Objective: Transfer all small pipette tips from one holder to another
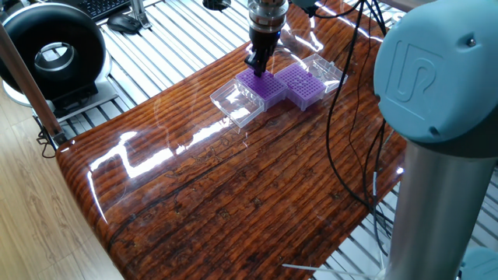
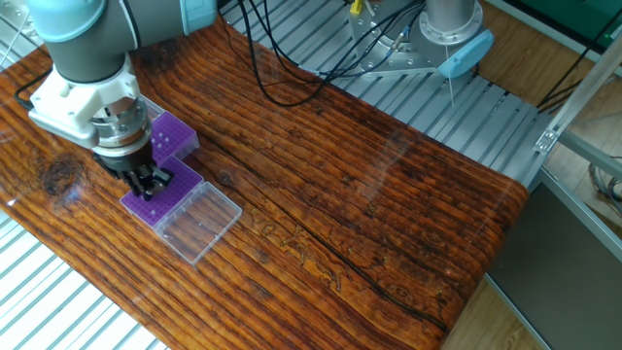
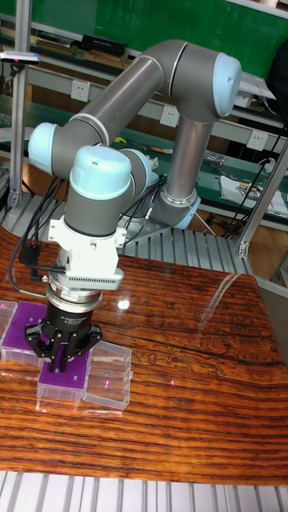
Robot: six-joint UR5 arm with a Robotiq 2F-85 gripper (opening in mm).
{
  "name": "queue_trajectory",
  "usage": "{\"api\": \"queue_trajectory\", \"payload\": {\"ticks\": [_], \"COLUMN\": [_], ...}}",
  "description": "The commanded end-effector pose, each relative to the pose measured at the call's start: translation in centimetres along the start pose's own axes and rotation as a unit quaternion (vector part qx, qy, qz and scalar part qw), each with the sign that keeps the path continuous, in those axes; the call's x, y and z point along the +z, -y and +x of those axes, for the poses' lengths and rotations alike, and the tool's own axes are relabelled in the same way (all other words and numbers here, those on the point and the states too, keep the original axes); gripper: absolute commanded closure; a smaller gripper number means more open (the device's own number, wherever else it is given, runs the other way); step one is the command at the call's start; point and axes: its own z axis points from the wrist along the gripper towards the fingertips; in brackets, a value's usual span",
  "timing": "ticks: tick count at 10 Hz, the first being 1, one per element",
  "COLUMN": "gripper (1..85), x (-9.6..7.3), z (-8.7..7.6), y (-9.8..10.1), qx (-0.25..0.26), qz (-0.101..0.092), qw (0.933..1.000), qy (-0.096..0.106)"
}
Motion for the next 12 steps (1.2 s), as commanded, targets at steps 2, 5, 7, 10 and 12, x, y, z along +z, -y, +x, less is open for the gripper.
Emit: {"api": "queue_trajectory", "payload": {"ticks": [2,5,7,10,12], "gripper": [63.3,63.7,63.7,63.3,63.3], "x": [0.00,-0.11,-0.12,-0.13,-0.21], "z": [-0.22,-0.20,-0.25,-0.30,-0.34], "y": [-0.22,-0.33,-0.68,-0.91,-0.66], "qx": [0.003,-0.005,-0.003,-0.004,-0.007], "qz": [-0.008,-0.014,-0.023,-0.029,-0.029], "qw": [1.0000,0.9999,0.9997,0.9996,0.9996], "qy": [0.004,0.004,0.004,0.004,0.005]}}
